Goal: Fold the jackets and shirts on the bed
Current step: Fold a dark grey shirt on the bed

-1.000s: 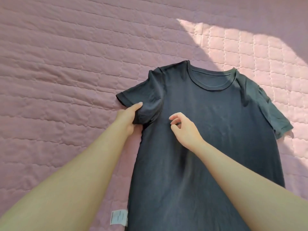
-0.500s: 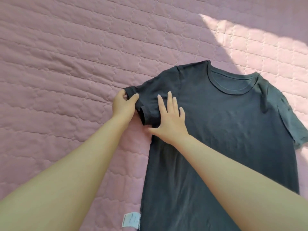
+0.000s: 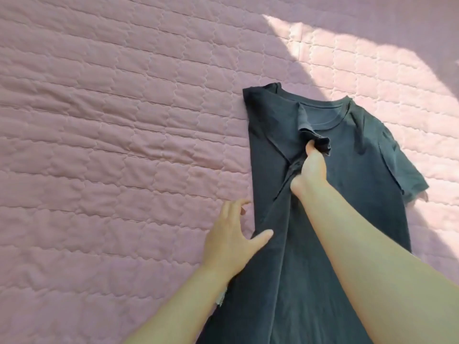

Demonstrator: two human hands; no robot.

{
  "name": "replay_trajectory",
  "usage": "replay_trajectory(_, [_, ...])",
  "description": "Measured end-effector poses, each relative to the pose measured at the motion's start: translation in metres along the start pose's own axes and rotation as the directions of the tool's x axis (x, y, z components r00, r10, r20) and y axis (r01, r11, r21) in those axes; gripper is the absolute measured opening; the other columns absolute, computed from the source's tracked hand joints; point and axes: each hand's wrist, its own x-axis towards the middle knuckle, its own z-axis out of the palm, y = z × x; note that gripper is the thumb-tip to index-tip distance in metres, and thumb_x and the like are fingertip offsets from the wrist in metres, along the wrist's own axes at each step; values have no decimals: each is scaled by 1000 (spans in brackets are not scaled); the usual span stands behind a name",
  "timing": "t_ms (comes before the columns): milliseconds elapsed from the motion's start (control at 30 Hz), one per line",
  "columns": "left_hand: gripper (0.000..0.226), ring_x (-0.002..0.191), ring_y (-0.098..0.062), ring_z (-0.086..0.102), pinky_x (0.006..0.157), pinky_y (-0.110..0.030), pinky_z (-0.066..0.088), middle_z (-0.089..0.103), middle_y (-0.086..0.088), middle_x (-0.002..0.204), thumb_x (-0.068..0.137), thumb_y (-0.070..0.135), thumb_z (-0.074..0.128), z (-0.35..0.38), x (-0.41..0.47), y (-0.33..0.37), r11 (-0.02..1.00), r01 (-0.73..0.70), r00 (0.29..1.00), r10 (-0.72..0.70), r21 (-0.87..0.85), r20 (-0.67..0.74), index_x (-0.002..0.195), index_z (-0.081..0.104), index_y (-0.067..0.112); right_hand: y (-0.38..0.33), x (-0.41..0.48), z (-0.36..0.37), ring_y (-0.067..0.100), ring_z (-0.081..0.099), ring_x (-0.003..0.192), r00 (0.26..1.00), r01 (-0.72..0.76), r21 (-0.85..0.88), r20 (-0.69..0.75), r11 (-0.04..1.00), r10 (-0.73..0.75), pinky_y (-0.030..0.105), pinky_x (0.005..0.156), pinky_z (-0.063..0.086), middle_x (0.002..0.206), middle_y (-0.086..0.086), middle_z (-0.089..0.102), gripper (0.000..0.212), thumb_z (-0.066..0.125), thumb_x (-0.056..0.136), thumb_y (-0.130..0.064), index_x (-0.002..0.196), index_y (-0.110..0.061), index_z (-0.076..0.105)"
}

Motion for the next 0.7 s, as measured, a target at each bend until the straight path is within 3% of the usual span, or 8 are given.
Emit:
replay_trajectory(67, [52,96,-4,52,81,-30,49,46,19,109,80,55,65,19,-17,2,993,-30,993,17,116,114,123,41,38,-11,13,-30,27,70,95,999,-46,-1,-21,999,46,48,86,56,110,8,71,47,76,80,-25,122,-11,61])
replay_trajectory(167, [32,95,-9,51,80,-29,47,49,15,103,87,42,59,37,-31,0,967,-31,975,-26,251,221,114,45,33,-18,18,-50,26,71,92,995,-88,-116,36,989,92,42,79,58,109,9,71,48,77,75,-3,119,-10,61])
replay_trajectory(267, [24,86,-11,54,76,-28,47,52,13,94,89,38,56,47,-37,5,958,22,979,-78,284,187,109,44,31,-23,18,-54,24,67,93,995,-77,-217,45,973,89,36,73,57,109,8,69,46,72,73,5,114,-11,58])
replay_trajectory(367, [29,95,-13,55,78,-30,47,52,12,108,92,36,55,54,-38,9,934,29,989,-78,355,124,116,41,29,-24,14,-56,21,63,93,996,-71,-317,27,946,84,32,62,52,111,9,66,34,68,74,6,100,-14,57])
replay_trajectory(500, [16,88,-19,55,71,-31,44,48,6,112,97,31,47,60,-40,12,906,12,987,-79,424,140,109,43,23,-21,9,-66,22,65,92,993,-97,-391,28,915,117,29,52,53,109,10,65,36,68,80,2,112,-7,54])
replay_trajectory(600, [8,82,-23,56,70,-34,46,51,6,102,97,27,44,65,-47,16,922,29,991,-78,386,112,104,39,25,-19,7,-75,25,68,90,987,-126,-350,54,928,154,33,57,57,109,12,67,32,64,86,2,116,-5,55])
replay_trajectory(700, [16,80,-20,57,73,-35,48,51,10,87,91,27,48,73,-62,26,938,-2,993,-40,347,114,104,38,30,-23,10,-84,24,67,97,999,51,-271,28,961,-45,34,75,58,115,16,66,19,61,91,-3,109,-7,60])
